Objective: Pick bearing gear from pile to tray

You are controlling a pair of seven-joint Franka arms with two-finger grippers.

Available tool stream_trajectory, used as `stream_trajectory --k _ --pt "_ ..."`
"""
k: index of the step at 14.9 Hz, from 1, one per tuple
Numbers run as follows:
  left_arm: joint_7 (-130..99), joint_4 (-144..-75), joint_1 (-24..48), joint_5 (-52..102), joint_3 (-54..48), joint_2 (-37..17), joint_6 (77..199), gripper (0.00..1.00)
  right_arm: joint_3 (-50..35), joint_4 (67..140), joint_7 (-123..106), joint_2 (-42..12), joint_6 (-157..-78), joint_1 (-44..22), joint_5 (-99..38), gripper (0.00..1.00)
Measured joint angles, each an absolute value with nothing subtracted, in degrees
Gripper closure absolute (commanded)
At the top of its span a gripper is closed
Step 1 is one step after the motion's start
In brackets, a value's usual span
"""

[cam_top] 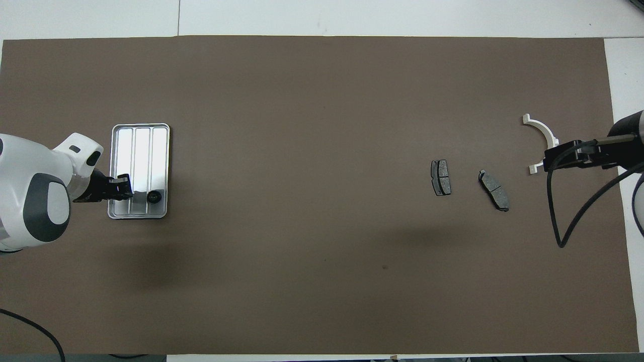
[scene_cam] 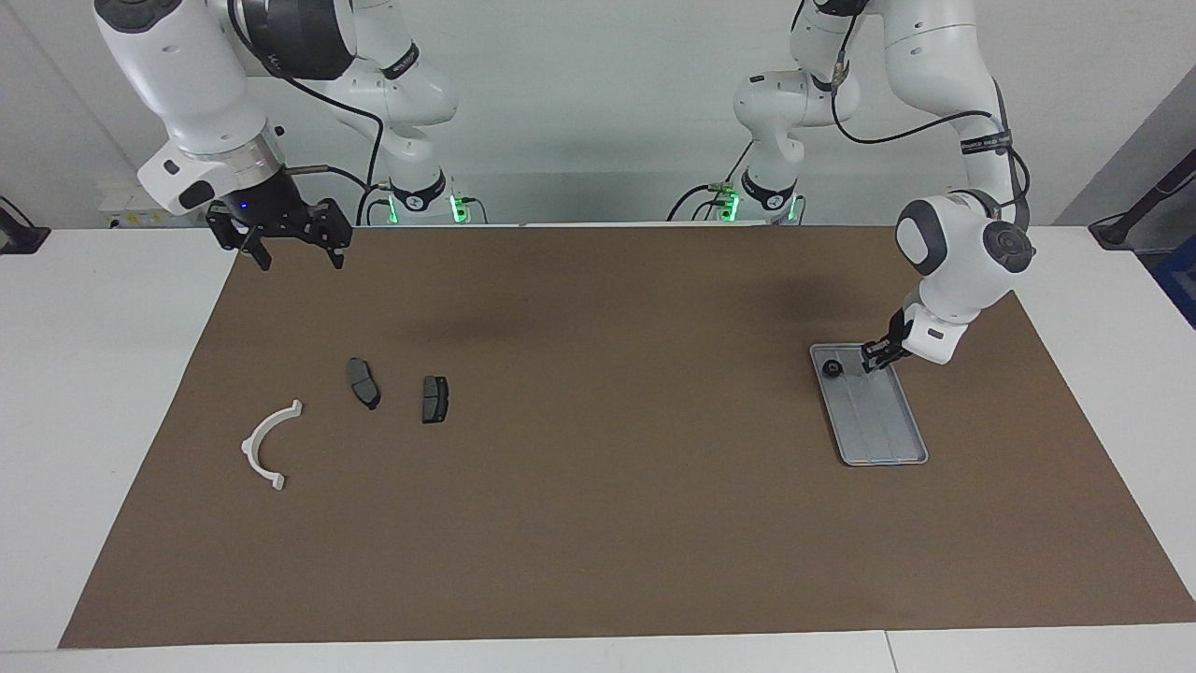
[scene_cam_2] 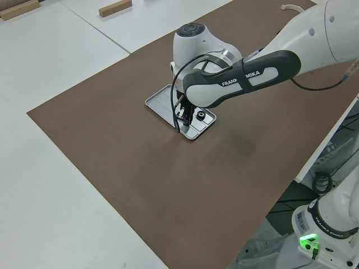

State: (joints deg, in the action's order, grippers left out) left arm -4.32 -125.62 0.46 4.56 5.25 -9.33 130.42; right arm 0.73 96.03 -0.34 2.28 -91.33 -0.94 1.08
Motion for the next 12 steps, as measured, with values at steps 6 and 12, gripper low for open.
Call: stream_trajectory --k 6,12 --pt "-4.3 -126.9 0.5 4.6 5.2 -9.2 131.6 0.25 0.7 96.0 -0.3 2.3 -91.3 -0.9 1.1 0.00" --pt "-4.2 -125.1 0.5 4.6 5.1 -8.9 131.1 0.17 0.7 96.0 -0.3 2.3 -91.3 -0.9 1.1 0.00"
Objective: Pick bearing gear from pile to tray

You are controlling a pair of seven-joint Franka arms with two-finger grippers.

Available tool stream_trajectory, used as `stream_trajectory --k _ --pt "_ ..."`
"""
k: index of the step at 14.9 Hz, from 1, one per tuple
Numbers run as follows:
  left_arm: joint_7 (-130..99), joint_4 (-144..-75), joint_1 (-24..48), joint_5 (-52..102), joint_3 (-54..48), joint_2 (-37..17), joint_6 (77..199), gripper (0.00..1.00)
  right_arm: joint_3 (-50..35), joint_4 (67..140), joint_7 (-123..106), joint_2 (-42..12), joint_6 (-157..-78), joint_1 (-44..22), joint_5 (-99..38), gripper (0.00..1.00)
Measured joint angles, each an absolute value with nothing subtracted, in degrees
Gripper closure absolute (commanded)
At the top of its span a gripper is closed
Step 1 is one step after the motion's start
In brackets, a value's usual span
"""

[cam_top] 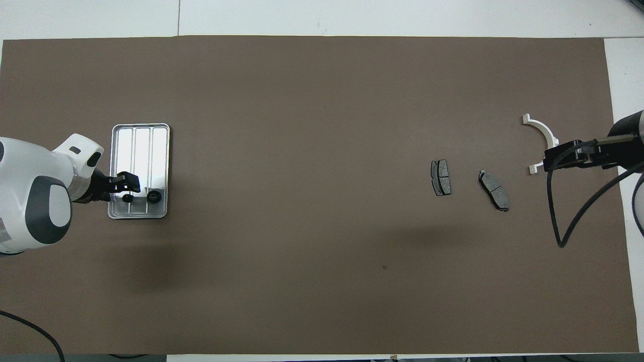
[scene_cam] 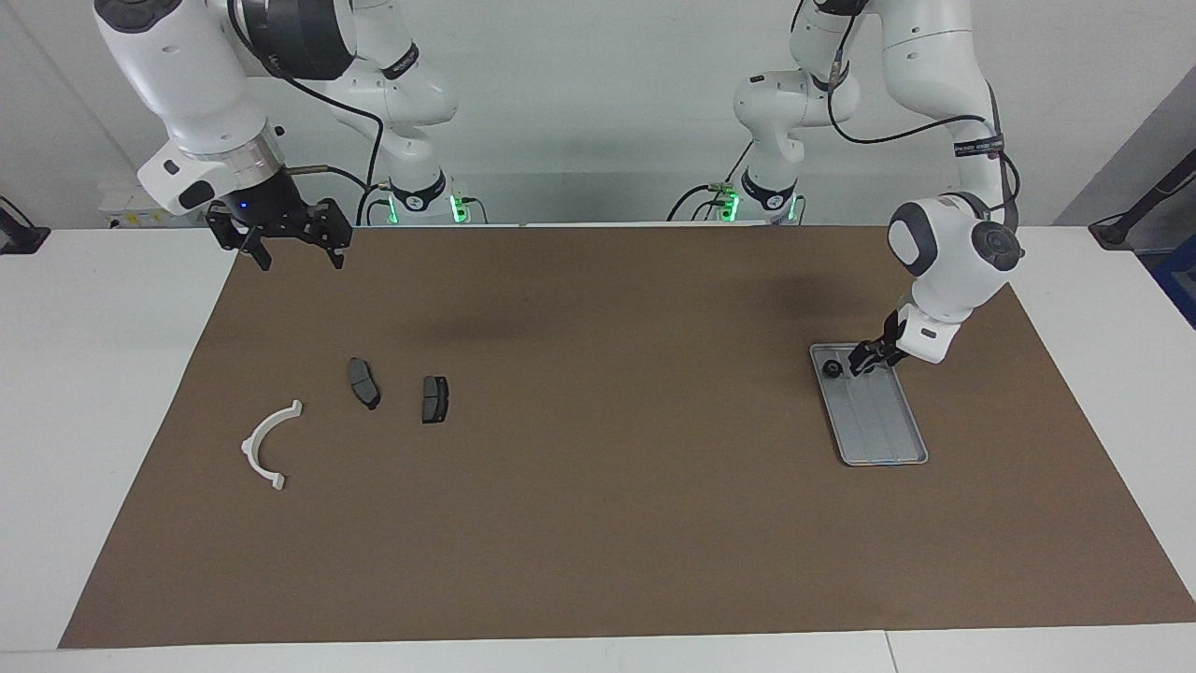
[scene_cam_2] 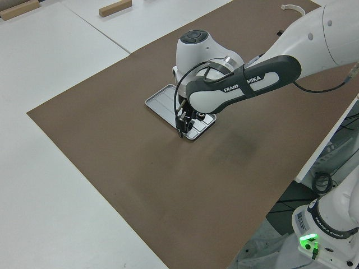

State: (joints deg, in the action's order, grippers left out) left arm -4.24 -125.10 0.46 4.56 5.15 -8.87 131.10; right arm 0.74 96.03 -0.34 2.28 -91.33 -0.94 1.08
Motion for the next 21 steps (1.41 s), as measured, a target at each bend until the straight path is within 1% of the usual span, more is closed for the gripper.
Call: stream_trajectory --k 1,3,5,7,12,17,21 --pt "-4.2 -123.2 0.5 4.6 5.1 -8.7 129.2 0.16 0.7 96.0 -0.3 2.3 -91.3 -0.9 1.1 0.00" --pt "-4.2 -117.3 0.5 4.6 4.9 -8.3 123.3 0.00 0.7 96.0 -0.3 2.3 -91.3 -0.9 1.1 0.00" --pt "-4.8 -112.3 1.0 4.6 4.5 -8.0 119.4 0.00 0.7 96.0 -0.3 2.3 -91.3 -0.9 1.1 0.00" --pt "-6.8 -110.4 2.6 4.6 4.3 -8.0 118.1 0.00 0.7 96.0 -0.3 2.3 -91.3 -0.9 1.1 0.00" --pt "-9.6 -109.5 4.1 4.6 4.1 -8.0 118.0 0.00 0.7 96.0 -0.3 2.3 -91.3 -0.9 1.1 0.00" --pt "-21.8 -108.3 11.3 4.6 3.6 -8.3 117.7 0.00 0.8 96.0 -0.3 2.3 -91.3 -0.9 1.1 0.00" --pt "-23.5 -108.3 12.5 4.6 3.8 -8.5 117.7 0.00 0.8 96.0 -0.3 2.3 -91.3 -0.9 1.1 0.00"
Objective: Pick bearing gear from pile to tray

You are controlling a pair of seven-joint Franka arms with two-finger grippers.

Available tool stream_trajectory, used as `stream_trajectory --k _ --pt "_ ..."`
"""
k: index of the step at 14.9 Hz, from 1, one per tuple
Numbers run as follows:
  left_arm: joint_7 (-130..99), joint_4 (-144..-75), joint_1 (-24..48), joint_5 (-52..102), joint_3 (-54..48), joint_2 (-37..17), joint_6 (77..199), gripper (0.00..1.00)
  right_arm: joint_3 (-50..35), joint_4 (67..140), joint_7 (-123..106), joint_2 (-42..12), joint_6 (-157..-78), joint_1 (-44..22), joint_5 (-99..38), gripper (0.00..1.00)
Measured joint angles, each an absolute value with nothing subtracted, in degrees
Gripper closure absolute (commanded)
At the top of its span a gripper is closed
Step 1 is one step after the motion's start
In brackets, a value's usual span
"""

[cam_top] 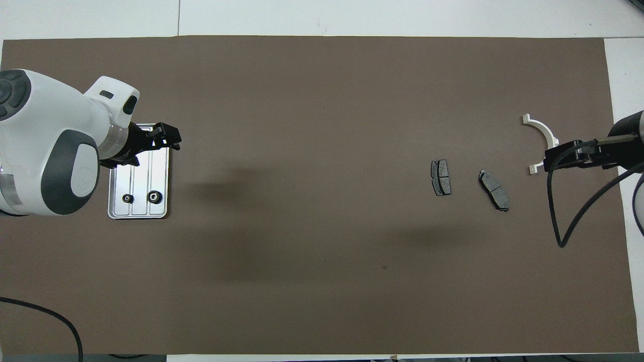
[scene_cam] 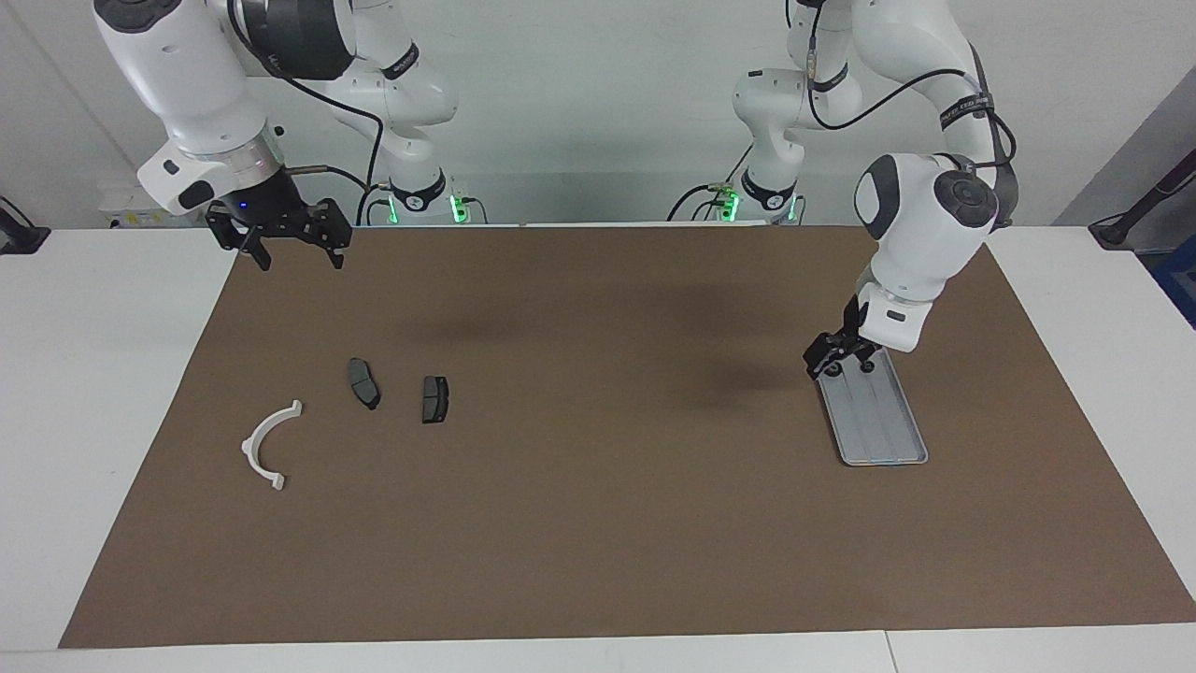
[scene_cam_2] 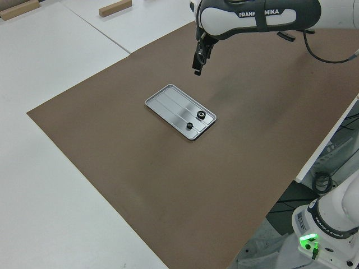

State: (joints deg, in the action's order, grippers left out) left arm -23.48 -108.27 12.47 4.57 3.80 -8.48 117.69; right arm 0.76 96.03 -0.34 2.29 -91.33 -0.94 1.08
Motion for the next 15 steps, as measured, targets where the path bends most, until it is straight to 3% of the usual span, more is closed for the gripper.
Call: stream_trajectory --k 4,9,15 --pt "-23.5 -105.3 11.7 4.5 4.9 -8.4 112.7 0.00 0.8 96.0 -0.3 2.3 -91.3 -0.9 1.1 0.00" --pt "-20.6 -93.1 7.7 2.4 5.1 -6.9 94.1 0.00 0.9 96.0 -0.3 2.3 -91.3 -0.8 1.1 0.00" --pt "-19.1 -92.0 4.9 2.3 5.3 2.9 80.6 0.00 0.9 96.0 -0.3 2.3 -91.3 -0.8 1.1 0.00"
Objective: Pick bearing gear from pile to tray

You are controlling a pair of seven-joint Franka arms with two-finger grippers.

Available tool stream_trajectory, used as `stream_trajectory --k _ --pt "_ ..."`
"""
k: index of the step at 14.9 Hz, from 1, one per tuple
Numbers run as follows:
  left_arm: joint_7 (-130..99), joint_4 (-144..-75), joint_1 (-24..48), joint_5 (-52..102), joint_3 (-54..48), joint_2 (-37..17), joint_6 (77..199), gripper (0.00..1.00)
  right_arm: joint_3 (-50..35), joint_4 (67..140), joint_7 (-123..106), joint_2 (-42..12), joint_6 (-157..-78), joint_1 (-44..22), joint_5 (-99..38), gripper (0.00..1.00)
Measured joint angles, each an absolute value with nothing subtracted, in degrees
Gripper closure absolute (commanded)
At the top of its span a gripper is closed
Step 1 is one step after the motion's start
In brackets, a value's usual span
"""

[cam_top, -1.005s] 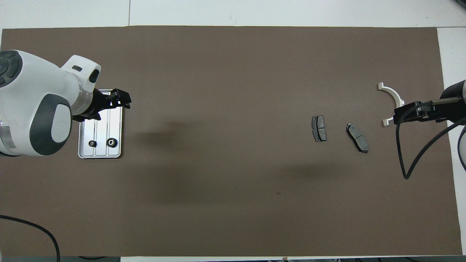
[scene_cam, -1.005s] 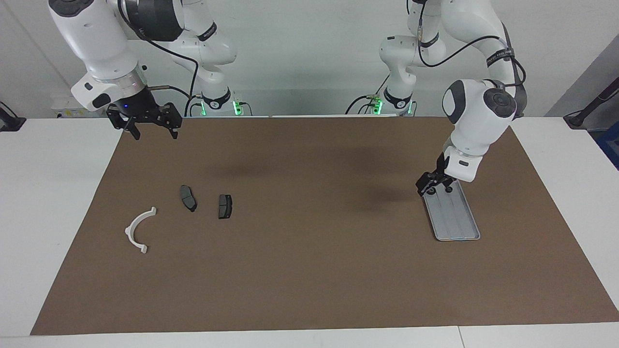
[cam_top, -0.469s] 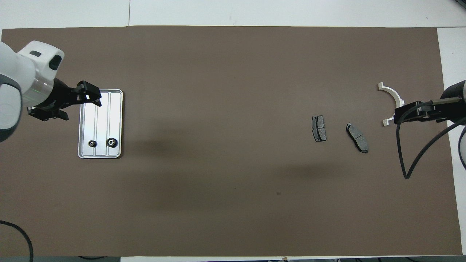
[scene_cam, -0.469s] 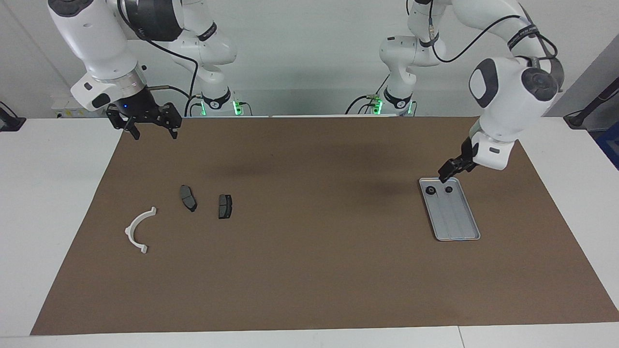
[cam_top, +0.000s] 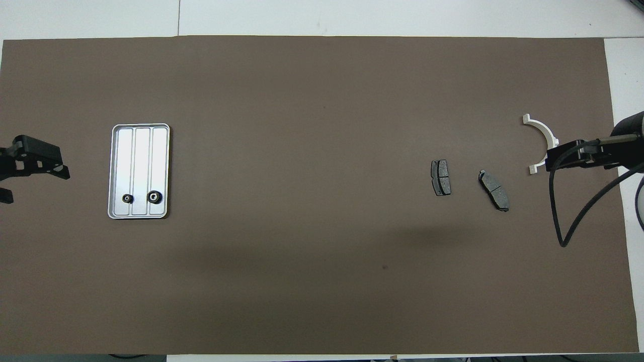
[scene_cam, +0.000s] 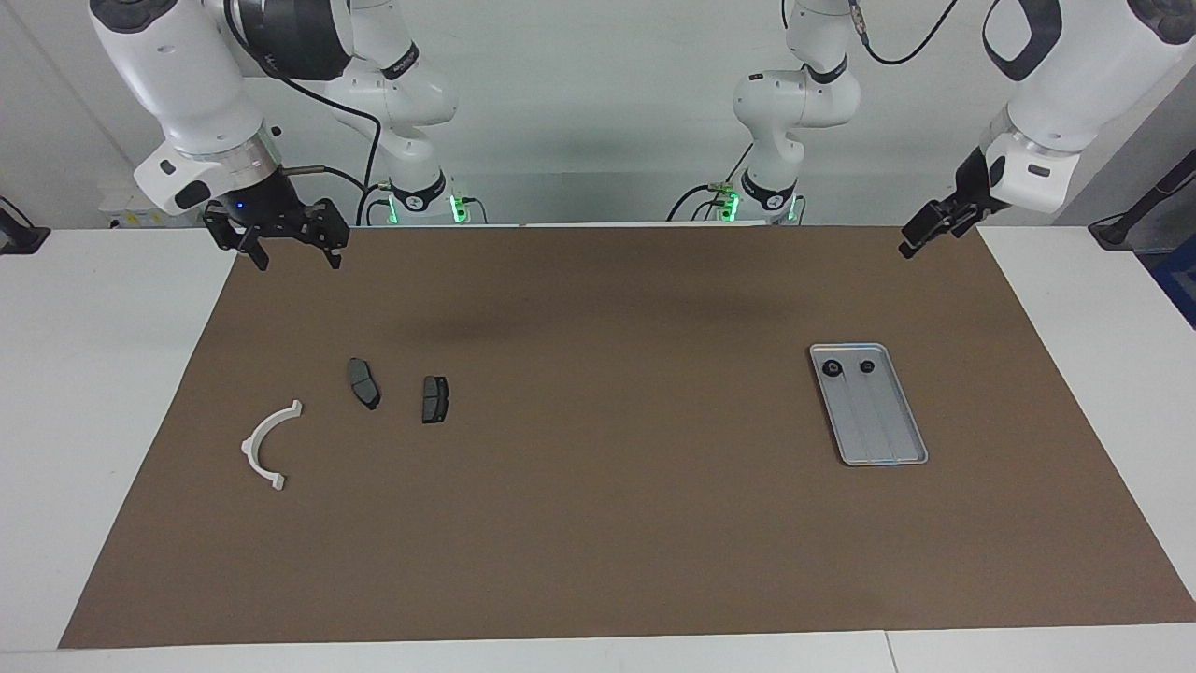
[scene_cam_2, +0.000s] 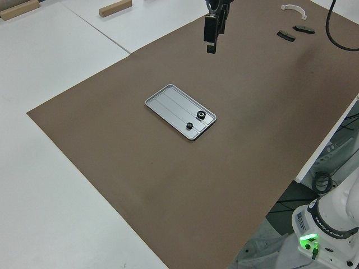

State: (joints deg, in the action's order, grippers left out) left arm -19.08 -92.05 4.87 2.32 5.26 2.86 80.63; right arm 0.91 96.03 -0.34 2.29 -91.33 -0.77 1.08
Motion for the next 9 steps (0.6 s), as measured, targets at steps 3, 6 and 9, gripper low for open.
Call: stream_trajectory --k 3,6,9 --pt "-16.9 -93.8 3.9 2.3 4.4 4.4 79.0 0.00 0.9 96.0 -0.3 2.3 -91.3 -0.8 1.1 0.00" --pt "-12.9 -96.3 1.8 2.3 3.3 4.6 82.5 0.00 0.9 96.0 -0.3 2.3 -91.3 -0.8 1.1 0.00" --pt "-11.6 -99.2 1.5 2.3 3.2 4.6 89.0 0.00 0.9 96.0 -0.3 2.3 -91.3 -0.8 1.1 0.00"
